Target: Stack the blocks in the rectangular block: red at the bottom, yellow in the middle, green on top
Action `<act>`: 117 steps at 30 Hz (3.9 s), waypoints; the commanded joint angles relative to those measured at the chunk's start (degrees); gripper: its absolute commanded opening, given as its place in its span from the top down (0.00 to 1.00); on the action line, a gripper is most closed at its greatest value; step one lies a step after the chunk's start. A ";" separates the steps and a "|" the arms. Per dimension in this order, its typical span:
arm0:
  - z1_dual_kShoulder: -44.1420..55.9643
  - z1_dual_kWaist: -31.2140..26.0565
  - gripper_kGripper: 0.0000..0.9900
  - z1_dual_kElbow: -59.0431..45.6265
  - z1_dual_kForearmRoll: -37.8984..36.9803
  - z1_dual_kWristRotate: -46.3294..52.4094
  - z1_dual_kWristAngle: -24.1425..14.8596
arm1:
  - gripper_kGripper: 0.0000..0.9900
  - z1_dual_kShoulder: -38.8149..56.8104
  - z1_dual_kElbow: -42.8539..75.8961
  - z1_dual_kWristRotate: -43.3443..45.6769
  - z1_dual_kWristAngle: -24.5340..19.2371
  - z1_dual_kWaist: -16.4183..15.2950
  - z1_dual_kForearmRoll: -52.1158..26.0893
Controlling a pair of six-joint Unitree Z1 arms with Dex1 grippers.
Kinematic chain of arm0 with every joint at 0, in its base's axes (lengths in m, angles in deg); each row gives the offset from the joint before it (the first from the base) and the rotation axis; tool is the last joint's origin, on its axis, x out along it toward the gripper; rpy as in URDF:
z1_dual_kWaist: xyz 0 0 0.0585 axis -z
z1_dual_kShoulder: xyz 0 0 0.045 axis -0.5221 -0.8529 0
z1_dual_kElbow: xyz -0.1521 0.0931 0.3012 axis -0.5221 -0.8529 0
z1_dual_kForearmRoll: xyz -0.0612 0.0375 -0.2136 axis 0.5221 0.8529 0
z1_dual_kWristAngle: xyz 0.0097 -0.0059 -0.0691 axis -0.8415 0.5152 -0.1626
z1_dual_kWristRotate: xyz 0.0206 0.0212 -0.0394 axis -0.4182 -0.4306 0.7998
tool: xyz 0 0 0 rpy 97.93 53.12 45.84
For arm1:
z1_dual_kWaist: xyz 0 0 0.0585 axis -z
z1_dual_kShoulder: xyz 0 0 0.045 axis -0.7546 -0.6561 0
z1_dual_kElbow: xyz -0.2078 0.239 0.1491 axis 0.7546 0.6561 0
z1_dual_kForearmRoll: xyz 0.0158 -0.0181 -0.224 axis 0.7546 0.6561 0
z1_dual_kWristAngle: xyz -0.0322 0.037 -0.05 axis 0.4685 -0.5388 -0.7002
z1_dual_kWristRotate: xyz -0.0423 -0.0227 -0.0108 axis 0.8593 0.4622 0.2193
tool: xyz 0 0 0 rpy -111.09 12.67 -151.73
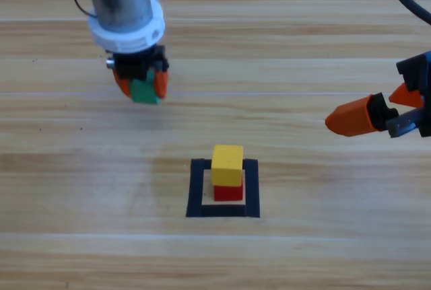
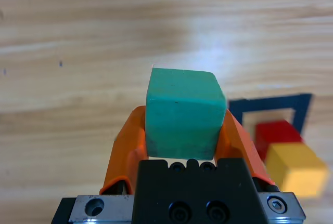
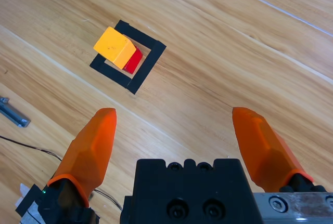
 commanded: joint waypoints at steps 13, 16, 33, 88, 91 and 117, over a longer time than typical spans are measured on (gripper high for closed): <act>2.16 15.90 1.00 6.88 11.30 19.84 1.23 | 0.01 -2.06 1.68 0.98 0.24 0.11 -0.70; 1.19 16.52 1.00 7.49 11.30 17.64 1.32 | 0.01 -2.06 1.68 1.15 0.24 0.11 -0.61; -5.75 17.84 1.00 11.89 11.65 13.95 1.58 | 0.01 -2.15 1.95 1.59 0.51 0.11 -0.61; -8.74 21.00 1.00 11.97 11.74 22.13 0.70 | 0.01 -6.63 0.72 2.47 1.47 0.11 -0.61; -9.09 21.00 1.00 11.89 11.74 22.13 0.70 | 0.01 -6.98 0.45 2.47 1.39 0.11 -0.61; -7.95 21.00 0.00 12.94 11.74 22.22 0.26 | 0.01 -7.24 0.81 2.65 1.21 0.11 -0.61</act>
